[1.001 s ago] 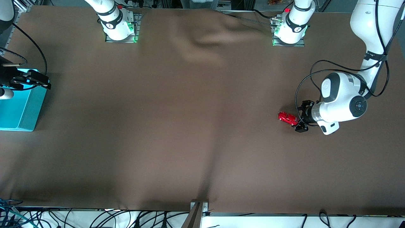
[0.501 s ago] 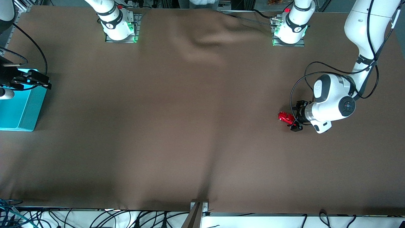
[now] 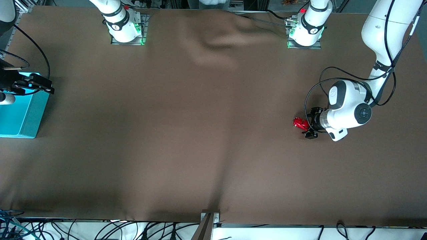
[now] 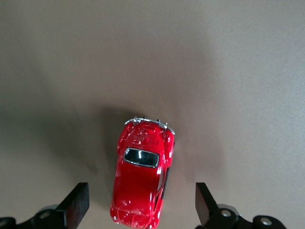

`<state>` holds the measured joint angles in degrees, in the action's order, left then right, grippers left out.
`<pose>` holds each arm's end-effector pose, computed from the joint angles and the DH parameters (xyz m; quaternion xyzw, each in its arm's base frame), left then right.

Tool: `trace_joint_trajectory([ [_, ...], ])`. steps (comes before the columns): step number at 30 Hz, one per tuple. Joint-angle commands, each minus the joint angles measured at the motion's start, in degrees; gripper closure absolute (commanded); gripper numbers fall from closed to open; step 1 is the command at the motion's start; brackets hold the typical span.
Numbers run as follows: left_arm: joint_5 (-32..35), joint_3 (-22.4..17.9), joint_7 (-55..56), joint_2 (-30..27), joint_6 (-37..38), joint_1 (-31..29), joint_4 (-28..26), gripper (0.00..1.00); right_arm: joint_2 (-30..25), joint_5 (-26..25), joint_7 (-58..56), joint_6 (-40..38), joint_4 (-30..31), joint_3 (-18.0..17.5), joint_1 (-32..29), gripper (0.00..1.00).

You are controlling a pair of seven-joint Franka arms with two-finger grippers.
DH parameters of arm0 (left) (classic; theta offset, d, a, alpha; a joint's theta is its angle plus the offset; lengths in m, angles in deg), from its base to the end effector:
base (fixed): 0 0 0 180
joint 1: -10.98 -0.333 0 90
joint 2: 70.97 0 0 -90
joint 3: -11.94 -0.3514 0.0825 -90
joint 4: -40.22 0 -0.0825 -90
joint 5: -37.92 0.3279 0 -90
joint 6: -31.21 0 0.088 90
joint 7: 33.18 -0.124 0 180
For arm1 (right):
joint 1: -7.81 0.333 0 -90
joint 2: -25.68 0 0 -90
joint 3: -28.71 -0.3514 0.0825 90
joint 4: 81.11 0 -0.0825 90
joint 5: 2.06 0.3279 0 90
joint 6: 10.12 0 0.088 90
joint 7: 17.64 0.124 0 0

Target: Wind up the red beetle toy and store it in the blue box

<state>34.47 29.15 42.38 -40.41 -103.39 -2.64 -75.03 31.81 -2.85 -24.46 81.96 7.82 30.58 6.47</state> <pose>0.5659 -0.0284 0.2426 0.7807 0.6113 -0.1287 0.0186 0.5340 -0.0306 0.5985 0.9991 0.0320 -0.0266 0.0063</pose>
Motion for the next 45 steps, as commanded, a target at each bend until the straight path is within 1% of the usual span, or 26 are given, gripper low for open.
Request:
trace_joint_trajectory([
  [1,1.61,-0.15,1.26,0.56,-1.10,0.09,0.20,0.46,0.55,0.88,-0.74,-0.40,-1.57,-0.12,-0.15,0.00],
  [2,1.61,-0.15,1.26,0.56,-1.10,0.09,0.20,0.59,0.55,0.88,-0.74,-0.40,-1.57,-0.12,-0.15,0.00],
  [4,1.61,-0.15,1.26,0.65,-1.10,0.09,0.20,0.78,0.55,0.88,-0.74,-0.40,-1.57,-0.12,-0.15,0.00],
  [6,1.61,-0.15,1.26,0.56,-1.10,0.09,0.20,0.96,0.55,0.88,-0.65,-0.40,-1.57,-0.12,-0.15,0.00],
  [7,1.61,-0.15,1.26,0.56,-1.10,0.09,0.20,1.00,0.55,0.88,-0.74,-0.40,-1.57,-0.12,-0.15,0.00],
  [11,1.52,-0.15,1.70,0.39,-1.10,0.00,0.29,1.00,0.55,0.88,-0.74,-0.40,-1.57,-0.12,-0.15,0.00],
  [20,1.61,-1.12,6.88,-1.20,0.30,-0.96,0.47,1.00,0.55,0.88,-0.74,-0.40,-1.57,-0.12,-0.15,0.00],
  [23,1.61,-1.12,7.15,-1.20,1.71,-1.40,0.29,1.00,0.55,0.88,-0.74,-0.40,-1.57,-0.12,-0.15,0.00],
  [31,1.43,-0.95,9.08,-0.76,1.80,-3.34,-0.06,1.00,0.55,0.88,-0.65,-0.40,-1.57,-0.12,-0.07,0.00],
  [36,1.43,-0.95,9.17,-0.49,1.80,-3.78,-0.06,1.00,0.55,0.88,-0.65,-0.40,-1.57,-0.12,-0.15,0.00],
  [45,1.52,-0.95,4.69,0.03,1.71,-4.66,-0.15,1.00,0.55,0.88,-0.65,-0.40,-1.57,-0.12,-0.07,0.00],
])
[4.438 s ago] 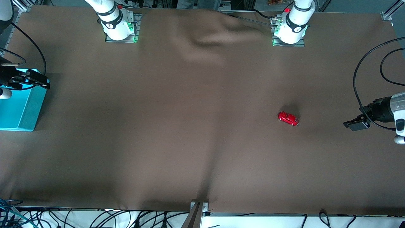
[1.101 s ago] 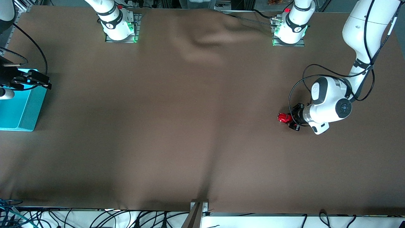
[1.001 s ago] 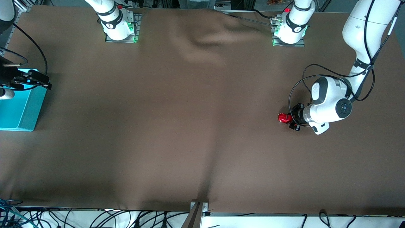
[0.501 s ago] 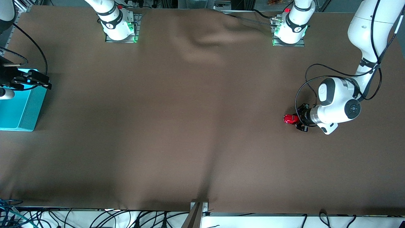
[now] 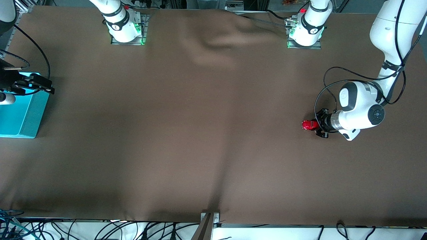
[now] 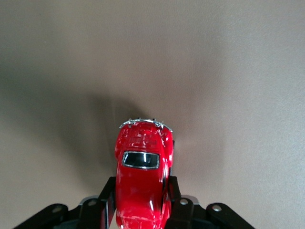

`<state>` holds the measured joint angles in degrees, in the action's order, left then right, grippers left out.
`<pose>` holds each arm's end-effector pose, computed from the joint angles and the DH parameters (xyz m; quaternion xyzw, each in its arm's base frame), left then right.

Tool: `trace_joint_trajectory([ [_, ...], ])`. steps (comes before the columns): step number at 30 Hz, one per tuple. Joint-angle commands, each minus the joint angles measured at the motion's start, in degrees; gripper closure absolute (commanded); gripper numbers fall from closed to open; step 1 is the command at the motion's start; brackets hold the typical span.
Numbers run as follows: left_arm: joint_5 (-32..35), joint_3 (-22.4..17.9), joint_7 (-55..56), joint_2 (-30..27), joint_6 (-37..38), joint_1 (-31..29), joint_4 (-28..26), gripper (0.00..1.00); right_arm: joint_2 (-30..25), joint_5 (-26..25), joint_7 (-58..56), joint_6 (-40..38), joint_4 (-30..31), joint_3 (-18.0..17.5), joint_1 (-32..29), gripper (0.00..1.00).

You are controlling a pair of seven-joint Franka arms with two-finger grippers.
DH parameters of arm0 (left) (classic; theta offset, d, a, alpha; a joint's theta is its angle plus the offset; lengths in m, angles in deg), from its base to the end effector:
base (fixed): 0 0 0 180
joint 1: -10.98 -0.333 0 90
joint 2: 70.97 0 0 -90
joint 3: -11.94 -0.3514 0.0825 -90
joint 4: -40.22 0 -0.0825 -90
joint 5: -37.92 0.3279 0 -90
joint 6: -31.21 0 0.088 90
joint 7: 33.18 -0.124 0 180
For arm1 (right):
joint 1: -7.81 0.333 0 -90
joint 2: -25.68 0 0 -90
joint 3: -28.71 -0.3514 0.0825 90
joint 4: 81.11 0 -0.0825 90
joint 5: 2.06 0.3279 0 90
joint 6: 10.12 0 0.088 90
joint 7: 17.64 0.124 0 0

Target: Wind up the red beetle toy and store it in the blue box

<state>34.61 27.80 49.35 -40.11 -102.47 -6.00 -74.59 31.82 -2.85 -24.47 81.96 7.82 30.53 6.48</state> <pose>0.5661 0.0174 0.2393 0.7158 0.6858 -0.1315 0.0063 0.5341 -0.0301 0.5984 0.9991 0.0326 -0.0267 0.0063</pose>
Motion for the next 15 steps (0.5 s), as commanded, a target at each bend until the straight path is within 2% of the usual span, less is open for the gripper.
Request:
trace_joint_trajectory([
  [1,1.37,0.40,-2.37,-0.01,0.79,-1.30,-0.59,1.00,0.54,0.87,-0.64,-0.40,-1.57,-0.06,-0.07,0.00],
  [15,1.90,0.14,-5.71,0.43,0.79,-5.69,0.11,1.00,0.80,0.87,-0.64,-0.40,-1.57,-0.06,-0.07,0.00],
])
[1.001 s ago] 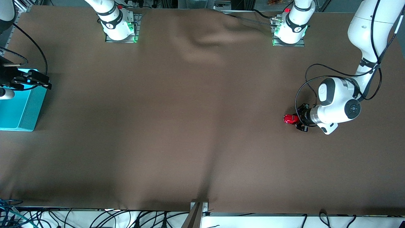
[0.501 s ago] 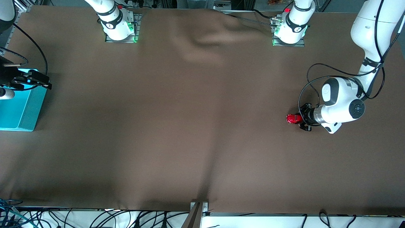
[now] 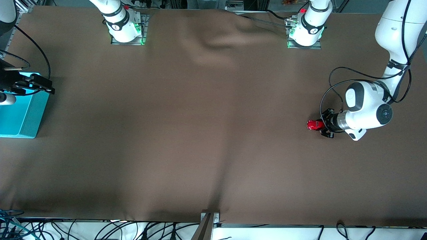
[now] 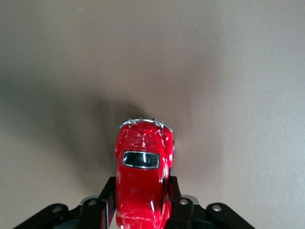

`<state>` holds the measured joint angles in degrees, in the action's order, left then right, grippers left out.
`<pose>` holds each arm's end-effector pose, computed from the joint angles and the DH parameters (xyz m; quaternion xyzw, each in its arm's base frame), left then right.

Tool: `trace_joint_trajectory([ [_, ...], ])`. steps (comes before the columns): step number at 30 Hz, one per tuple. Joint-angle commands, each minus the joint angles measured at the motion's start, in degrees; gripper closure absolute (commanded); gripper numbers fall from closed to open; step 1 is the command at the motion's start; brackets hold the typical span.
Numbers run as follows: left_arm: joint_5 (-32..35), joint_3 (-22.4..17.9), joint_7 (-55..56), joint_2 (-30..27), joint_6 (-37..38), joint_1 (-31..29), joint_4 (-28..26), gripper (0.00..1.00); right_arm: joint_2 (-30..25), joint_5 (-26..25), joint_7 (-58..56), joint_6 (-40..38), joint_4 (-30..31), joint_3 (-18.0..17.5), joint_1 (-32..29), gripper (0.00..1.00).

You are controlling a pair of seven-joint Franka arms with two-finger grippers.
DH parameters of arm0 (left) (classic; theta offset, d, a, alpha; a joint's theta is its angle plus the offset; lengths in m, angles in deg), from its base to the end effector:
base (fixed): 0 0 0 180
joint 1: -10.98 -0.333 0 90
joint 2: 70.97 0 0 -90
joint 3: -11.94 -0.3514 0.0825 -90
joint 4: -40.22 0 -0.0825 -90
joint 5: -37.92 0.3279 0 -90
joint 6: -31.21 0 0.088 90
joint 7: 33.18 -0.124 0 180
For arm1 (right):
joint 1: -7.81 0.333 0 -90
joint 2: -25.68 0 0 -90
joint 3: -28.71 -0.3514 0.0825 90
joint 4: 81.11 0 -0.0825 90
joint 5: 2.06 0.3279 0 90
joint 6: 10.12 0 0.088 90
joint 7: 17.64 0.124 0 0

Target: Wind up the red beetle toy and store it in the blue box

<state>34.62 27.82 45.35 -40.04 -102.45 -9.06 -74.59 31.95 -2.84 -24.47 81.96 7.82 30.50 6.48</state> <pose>0.5642 0.0474 0.2386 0.7215 0.6797 -0.1316 0.0141 0.5347 -0.0298 0.5972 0.9991 0.0328 -0.0278 0.0061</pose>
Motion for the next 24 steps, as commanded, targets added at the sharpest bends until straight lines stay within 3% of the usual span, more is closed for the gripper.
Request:
trace_joint_trajectory([
  [1,2.33,0.11,-1.97,0.36,0.78,-3.07,0.11,1.00,0.58,0.87,-0.64,-0.40,-1.57,-0.03,-0.07,0.00],
  [24,5.58,-0.32,-5.49,2.29,0.43,-7.82,1.61,1.00,0.67,0.87,-0.64,-0.40,-1.57,-0.03,-0.07,0.00],
])
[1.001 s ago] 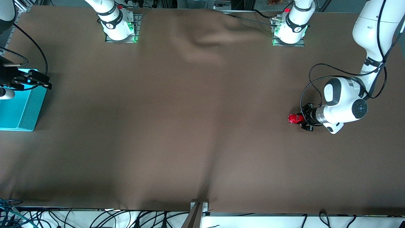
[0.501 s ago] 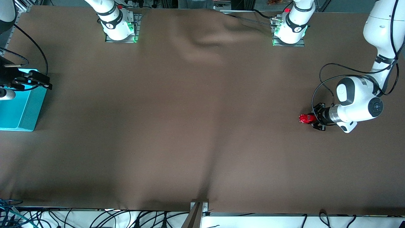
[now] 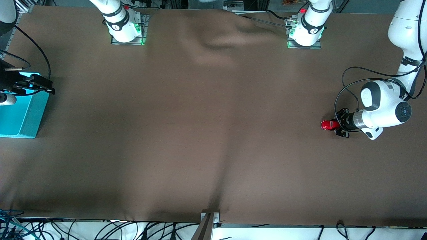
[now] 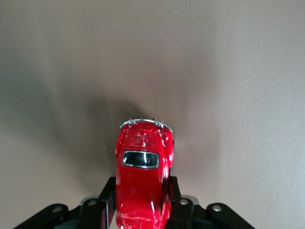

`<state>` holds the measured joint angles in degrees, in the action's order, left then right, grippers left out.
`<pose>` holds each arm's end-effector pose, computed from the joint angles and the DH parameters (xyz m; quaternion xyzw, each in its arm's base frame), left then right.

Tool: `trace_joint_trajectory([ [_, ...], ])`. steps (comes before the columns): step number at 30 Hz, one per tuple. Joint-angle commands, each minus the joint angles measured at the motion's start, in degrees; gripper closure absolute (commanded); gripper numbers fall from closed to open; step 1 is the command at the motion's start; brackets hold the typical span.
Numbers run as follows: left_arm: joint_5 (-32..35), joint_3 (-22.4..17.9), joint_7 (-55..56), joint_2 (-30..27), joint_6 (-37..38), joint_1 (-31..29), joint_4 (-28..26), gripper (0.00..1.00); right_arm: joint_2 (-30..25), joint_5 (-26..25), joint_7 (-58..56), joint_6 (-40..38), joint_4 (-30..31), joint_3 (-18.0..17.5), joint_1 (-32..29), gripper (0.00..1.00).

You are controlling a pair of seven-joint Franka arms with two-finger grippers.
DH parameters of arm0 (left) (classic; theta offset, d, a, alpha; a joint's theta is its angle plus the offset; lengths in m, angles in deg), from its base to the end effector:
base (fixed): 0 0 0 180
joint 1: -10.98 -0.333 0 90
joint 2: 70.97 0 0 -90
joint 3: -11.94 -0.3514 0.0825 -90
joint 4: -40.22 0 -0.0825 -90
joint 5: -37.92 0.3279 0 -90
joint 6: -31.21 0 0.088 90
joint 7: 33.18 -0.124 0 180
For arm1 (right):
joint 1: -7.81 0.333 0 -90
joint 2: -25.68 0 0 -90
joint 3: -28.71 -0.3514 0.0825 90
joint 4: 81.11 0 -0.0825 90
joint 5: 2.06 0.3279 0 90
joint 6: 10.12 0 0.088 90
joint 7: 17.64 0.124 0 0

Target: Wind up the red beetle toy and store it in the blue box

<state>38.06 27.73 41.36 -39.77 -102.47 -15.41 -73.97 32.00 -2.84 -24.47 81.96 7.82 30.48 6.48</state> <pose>0.5582 0.1131 0.2391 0.7236 0.6803 -0.1158 0.0118 0.5349 -0.0296 0.5967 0.9990 0.0330 -0.0283 0.0061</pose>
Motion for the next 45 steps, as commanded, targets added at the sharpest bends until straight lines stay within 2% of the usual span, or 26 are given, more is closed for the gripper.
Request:
trace_joint_trajectory([
  [1,2.15,-0.23,-1.50,2.11,0.44,-1.56,0.99,1.00,0.62,0.87,-0.64,-0.40,-1.57,-0.02,-0.07,0.00],
  [45,4.70,-3.40,-0.89,4.40,0.35,-2.26,3.71,1.00,0.62,0.87,-0.64,-0.40,-1.57,-0.02,-0.07,0.00],
])
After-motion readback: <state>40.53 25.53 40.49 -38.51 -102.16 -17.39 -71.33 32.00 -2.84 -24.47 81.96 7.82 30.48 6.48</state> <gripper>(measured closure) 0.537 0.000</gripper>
